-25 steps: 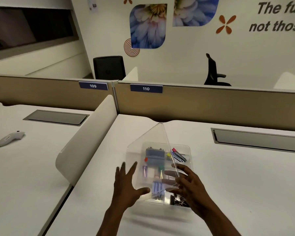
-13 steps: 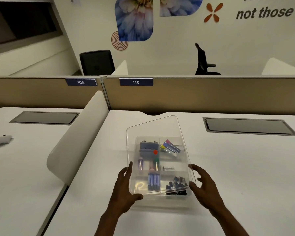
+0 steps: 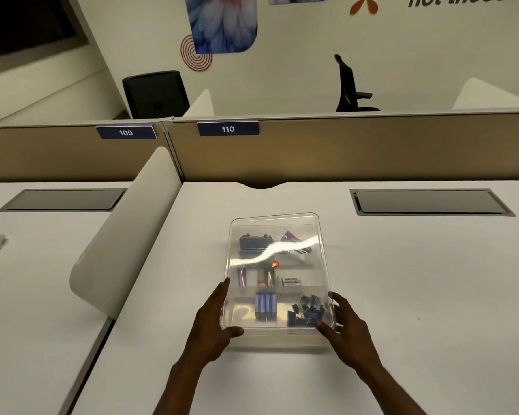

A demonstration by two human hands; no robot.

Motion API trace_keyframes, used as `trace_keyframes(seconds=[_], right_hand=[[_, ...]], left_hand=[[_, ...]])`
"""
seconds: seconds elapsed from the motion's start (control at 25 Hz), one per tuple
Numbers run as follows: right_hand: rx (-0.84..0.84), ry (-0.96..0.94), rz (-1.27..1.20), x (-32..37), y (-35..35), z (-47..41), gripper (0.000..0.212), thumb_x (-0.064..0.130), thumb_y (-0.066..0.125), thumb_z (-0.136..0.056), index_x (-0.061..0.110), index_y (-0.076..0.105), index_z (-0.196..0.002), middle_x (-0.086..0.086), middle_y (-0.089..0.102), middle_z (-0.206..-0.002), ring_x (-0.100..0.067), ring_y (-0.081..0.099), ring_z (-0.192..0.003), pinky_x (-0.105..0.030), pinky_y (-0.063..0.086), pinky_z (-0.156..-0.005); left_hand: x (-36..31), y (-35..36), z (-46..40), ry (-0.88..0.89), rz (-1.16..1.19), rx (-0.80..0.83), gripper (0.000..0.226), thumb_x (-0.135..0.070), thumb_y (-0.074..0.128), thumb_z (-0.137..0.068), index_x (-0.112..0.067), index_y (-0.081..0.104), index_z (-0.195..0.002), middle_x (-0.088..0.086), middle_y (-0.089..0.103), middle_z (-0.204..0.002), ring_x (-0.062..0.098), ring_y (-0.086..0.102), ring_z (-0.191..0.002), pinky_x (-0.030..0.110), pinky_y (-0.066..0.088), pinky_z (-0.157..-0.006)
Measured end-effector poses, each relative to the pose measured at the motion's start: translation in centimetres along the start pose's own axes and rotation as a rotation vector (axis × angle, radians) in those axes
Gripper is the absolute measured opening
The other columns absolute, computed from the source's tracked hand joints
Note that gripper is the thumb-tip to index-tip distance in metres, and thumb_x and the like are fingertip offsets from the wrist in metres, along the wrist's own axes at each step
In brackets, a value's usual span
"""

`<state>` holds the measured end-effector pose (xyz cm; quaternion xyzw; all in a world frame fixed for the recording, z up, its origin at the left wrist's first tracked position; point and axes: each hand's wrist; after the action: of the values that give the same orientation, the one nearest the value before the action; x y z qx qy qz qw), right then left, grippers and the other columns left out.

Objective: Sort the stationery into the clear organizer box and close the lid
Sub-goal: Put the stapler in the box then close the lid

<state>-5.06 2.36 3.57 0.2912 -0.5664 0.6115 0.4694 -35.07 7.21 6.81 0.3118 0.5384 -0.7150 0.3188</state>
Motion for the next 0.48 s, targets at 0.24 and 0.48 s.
trace_keyframes(seconds=[0.24, 0.48], right_hand=[[0.001, 0.007, 0.046, -0.7, 0.1, -0.3, 0.076, 0.03, 0.077, -0.086, 0.031, 0.036, -0.151, 0.003, 0.063, -0.136, -0.013, 0.064, -0.113, -0.006, 0.048, -0.079], [0.002, 0.014, 0.128, -1.1, 0.3, -0.7, 0.087, 0.031, 0.076, -0.087, 0.037, 0.022, -0.155, 0.001, 0.06, -0.139, -0.019, 0.063, -0.121, 0.0, 0.042, -0.077]], left_hand=[[0.6, 0.2, -0.9, -0.043, -0.034, 0.038, 0.113, -0.011, 0.088, -0.068, -0.033, 0.018, -0.154, -0.004, 0.032, -0.158, 0.021, 0.037, -0.142, 0.04, 0.035, -0.115], [0.8, 0.2, -1.9, -0.032, -0.24, 0.106, 0.108, -0.02, 0.082, -0.078, -0.028, 0.008, -0.156, -0.006, 0.009, -0.164, 0.019, 0.022, -0.149, 0.033, 0.028, -0.118]])
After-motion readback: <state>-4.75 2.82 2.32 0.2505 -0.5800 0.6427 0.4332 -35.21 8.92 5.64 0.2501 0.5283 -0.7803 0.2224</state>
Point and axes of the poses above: each hand's wrist, its own z-axis away from the middle knuckle, its own y-axis out of the palm, x = y × z
